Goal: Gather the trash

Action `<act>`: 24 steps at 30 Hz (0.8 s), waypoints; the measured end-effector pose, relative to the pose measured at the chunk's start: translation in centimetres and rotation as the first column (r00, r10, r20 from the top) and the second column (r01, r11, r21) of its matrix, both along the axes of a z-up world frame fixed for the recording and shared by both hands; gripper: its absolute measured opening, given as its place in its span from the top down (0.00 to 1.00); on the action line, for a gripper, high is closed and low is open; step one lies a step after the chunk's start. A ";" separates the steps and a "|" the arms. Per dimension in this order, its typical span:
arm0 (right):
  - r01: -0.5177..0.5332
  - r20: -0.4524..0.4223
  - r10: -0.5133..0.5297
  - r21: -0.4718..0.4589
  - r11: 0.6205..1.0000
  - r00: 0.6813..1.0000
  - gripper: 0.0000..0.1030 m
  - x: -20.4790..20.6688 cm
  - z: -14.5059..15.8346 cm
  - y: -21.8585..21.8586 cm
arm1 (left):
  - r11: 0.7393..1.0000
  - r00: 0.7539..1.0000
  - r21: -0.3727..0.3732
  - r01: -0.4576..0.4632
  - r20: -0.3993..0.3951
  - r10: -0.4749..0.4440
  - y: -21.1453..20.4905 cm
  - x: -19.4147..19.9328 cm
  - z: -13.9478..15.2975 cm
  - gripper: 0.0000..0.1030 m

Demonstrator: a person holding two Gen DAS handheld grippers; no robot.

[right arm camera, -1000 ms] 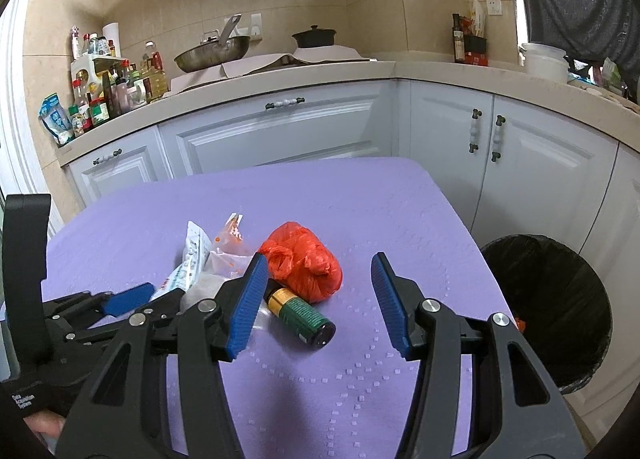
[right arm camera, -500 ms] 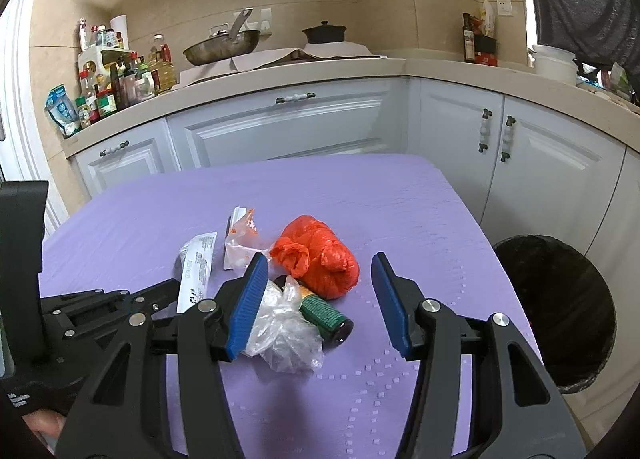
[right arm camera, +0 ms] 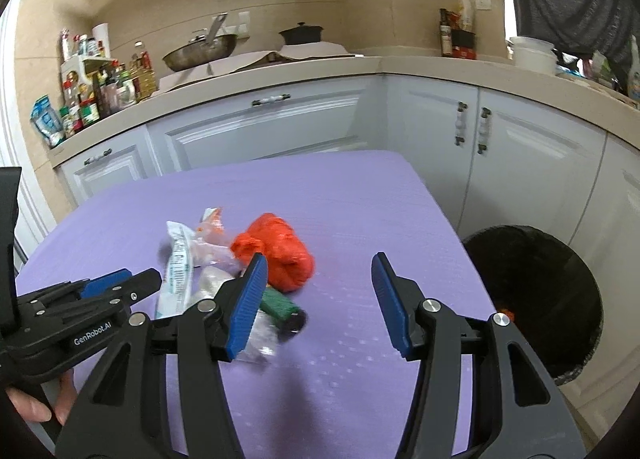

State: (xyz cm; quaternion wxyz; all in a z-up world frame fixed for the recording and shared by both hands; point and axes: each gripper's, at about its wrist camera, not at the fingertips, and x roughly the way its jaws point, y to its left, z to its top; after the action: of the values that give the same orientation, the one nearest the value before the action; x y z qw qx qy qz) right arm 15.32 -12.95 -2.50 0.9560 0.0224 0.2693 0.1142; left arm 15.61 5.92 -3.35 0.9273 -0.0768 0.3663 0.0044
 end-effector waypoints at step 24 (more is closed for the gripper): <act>0.001 -0.013 -0.001 0.025 1.000 1.000 0.49 0.1 -0.4 -1.2 | 0.999 0.998 0.031 0.011 -0.066 -0.009 -1.1 1.0 -2.0 0.77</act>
State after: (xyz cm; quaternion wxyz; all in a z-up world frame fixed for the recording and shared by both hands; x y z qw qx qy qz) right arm 15.43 -14.11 -2.92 0.9540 0.0352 0.2738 0.1168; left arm 16.63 4.85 -5.40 0.9158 -0.0601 0.3970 0.0079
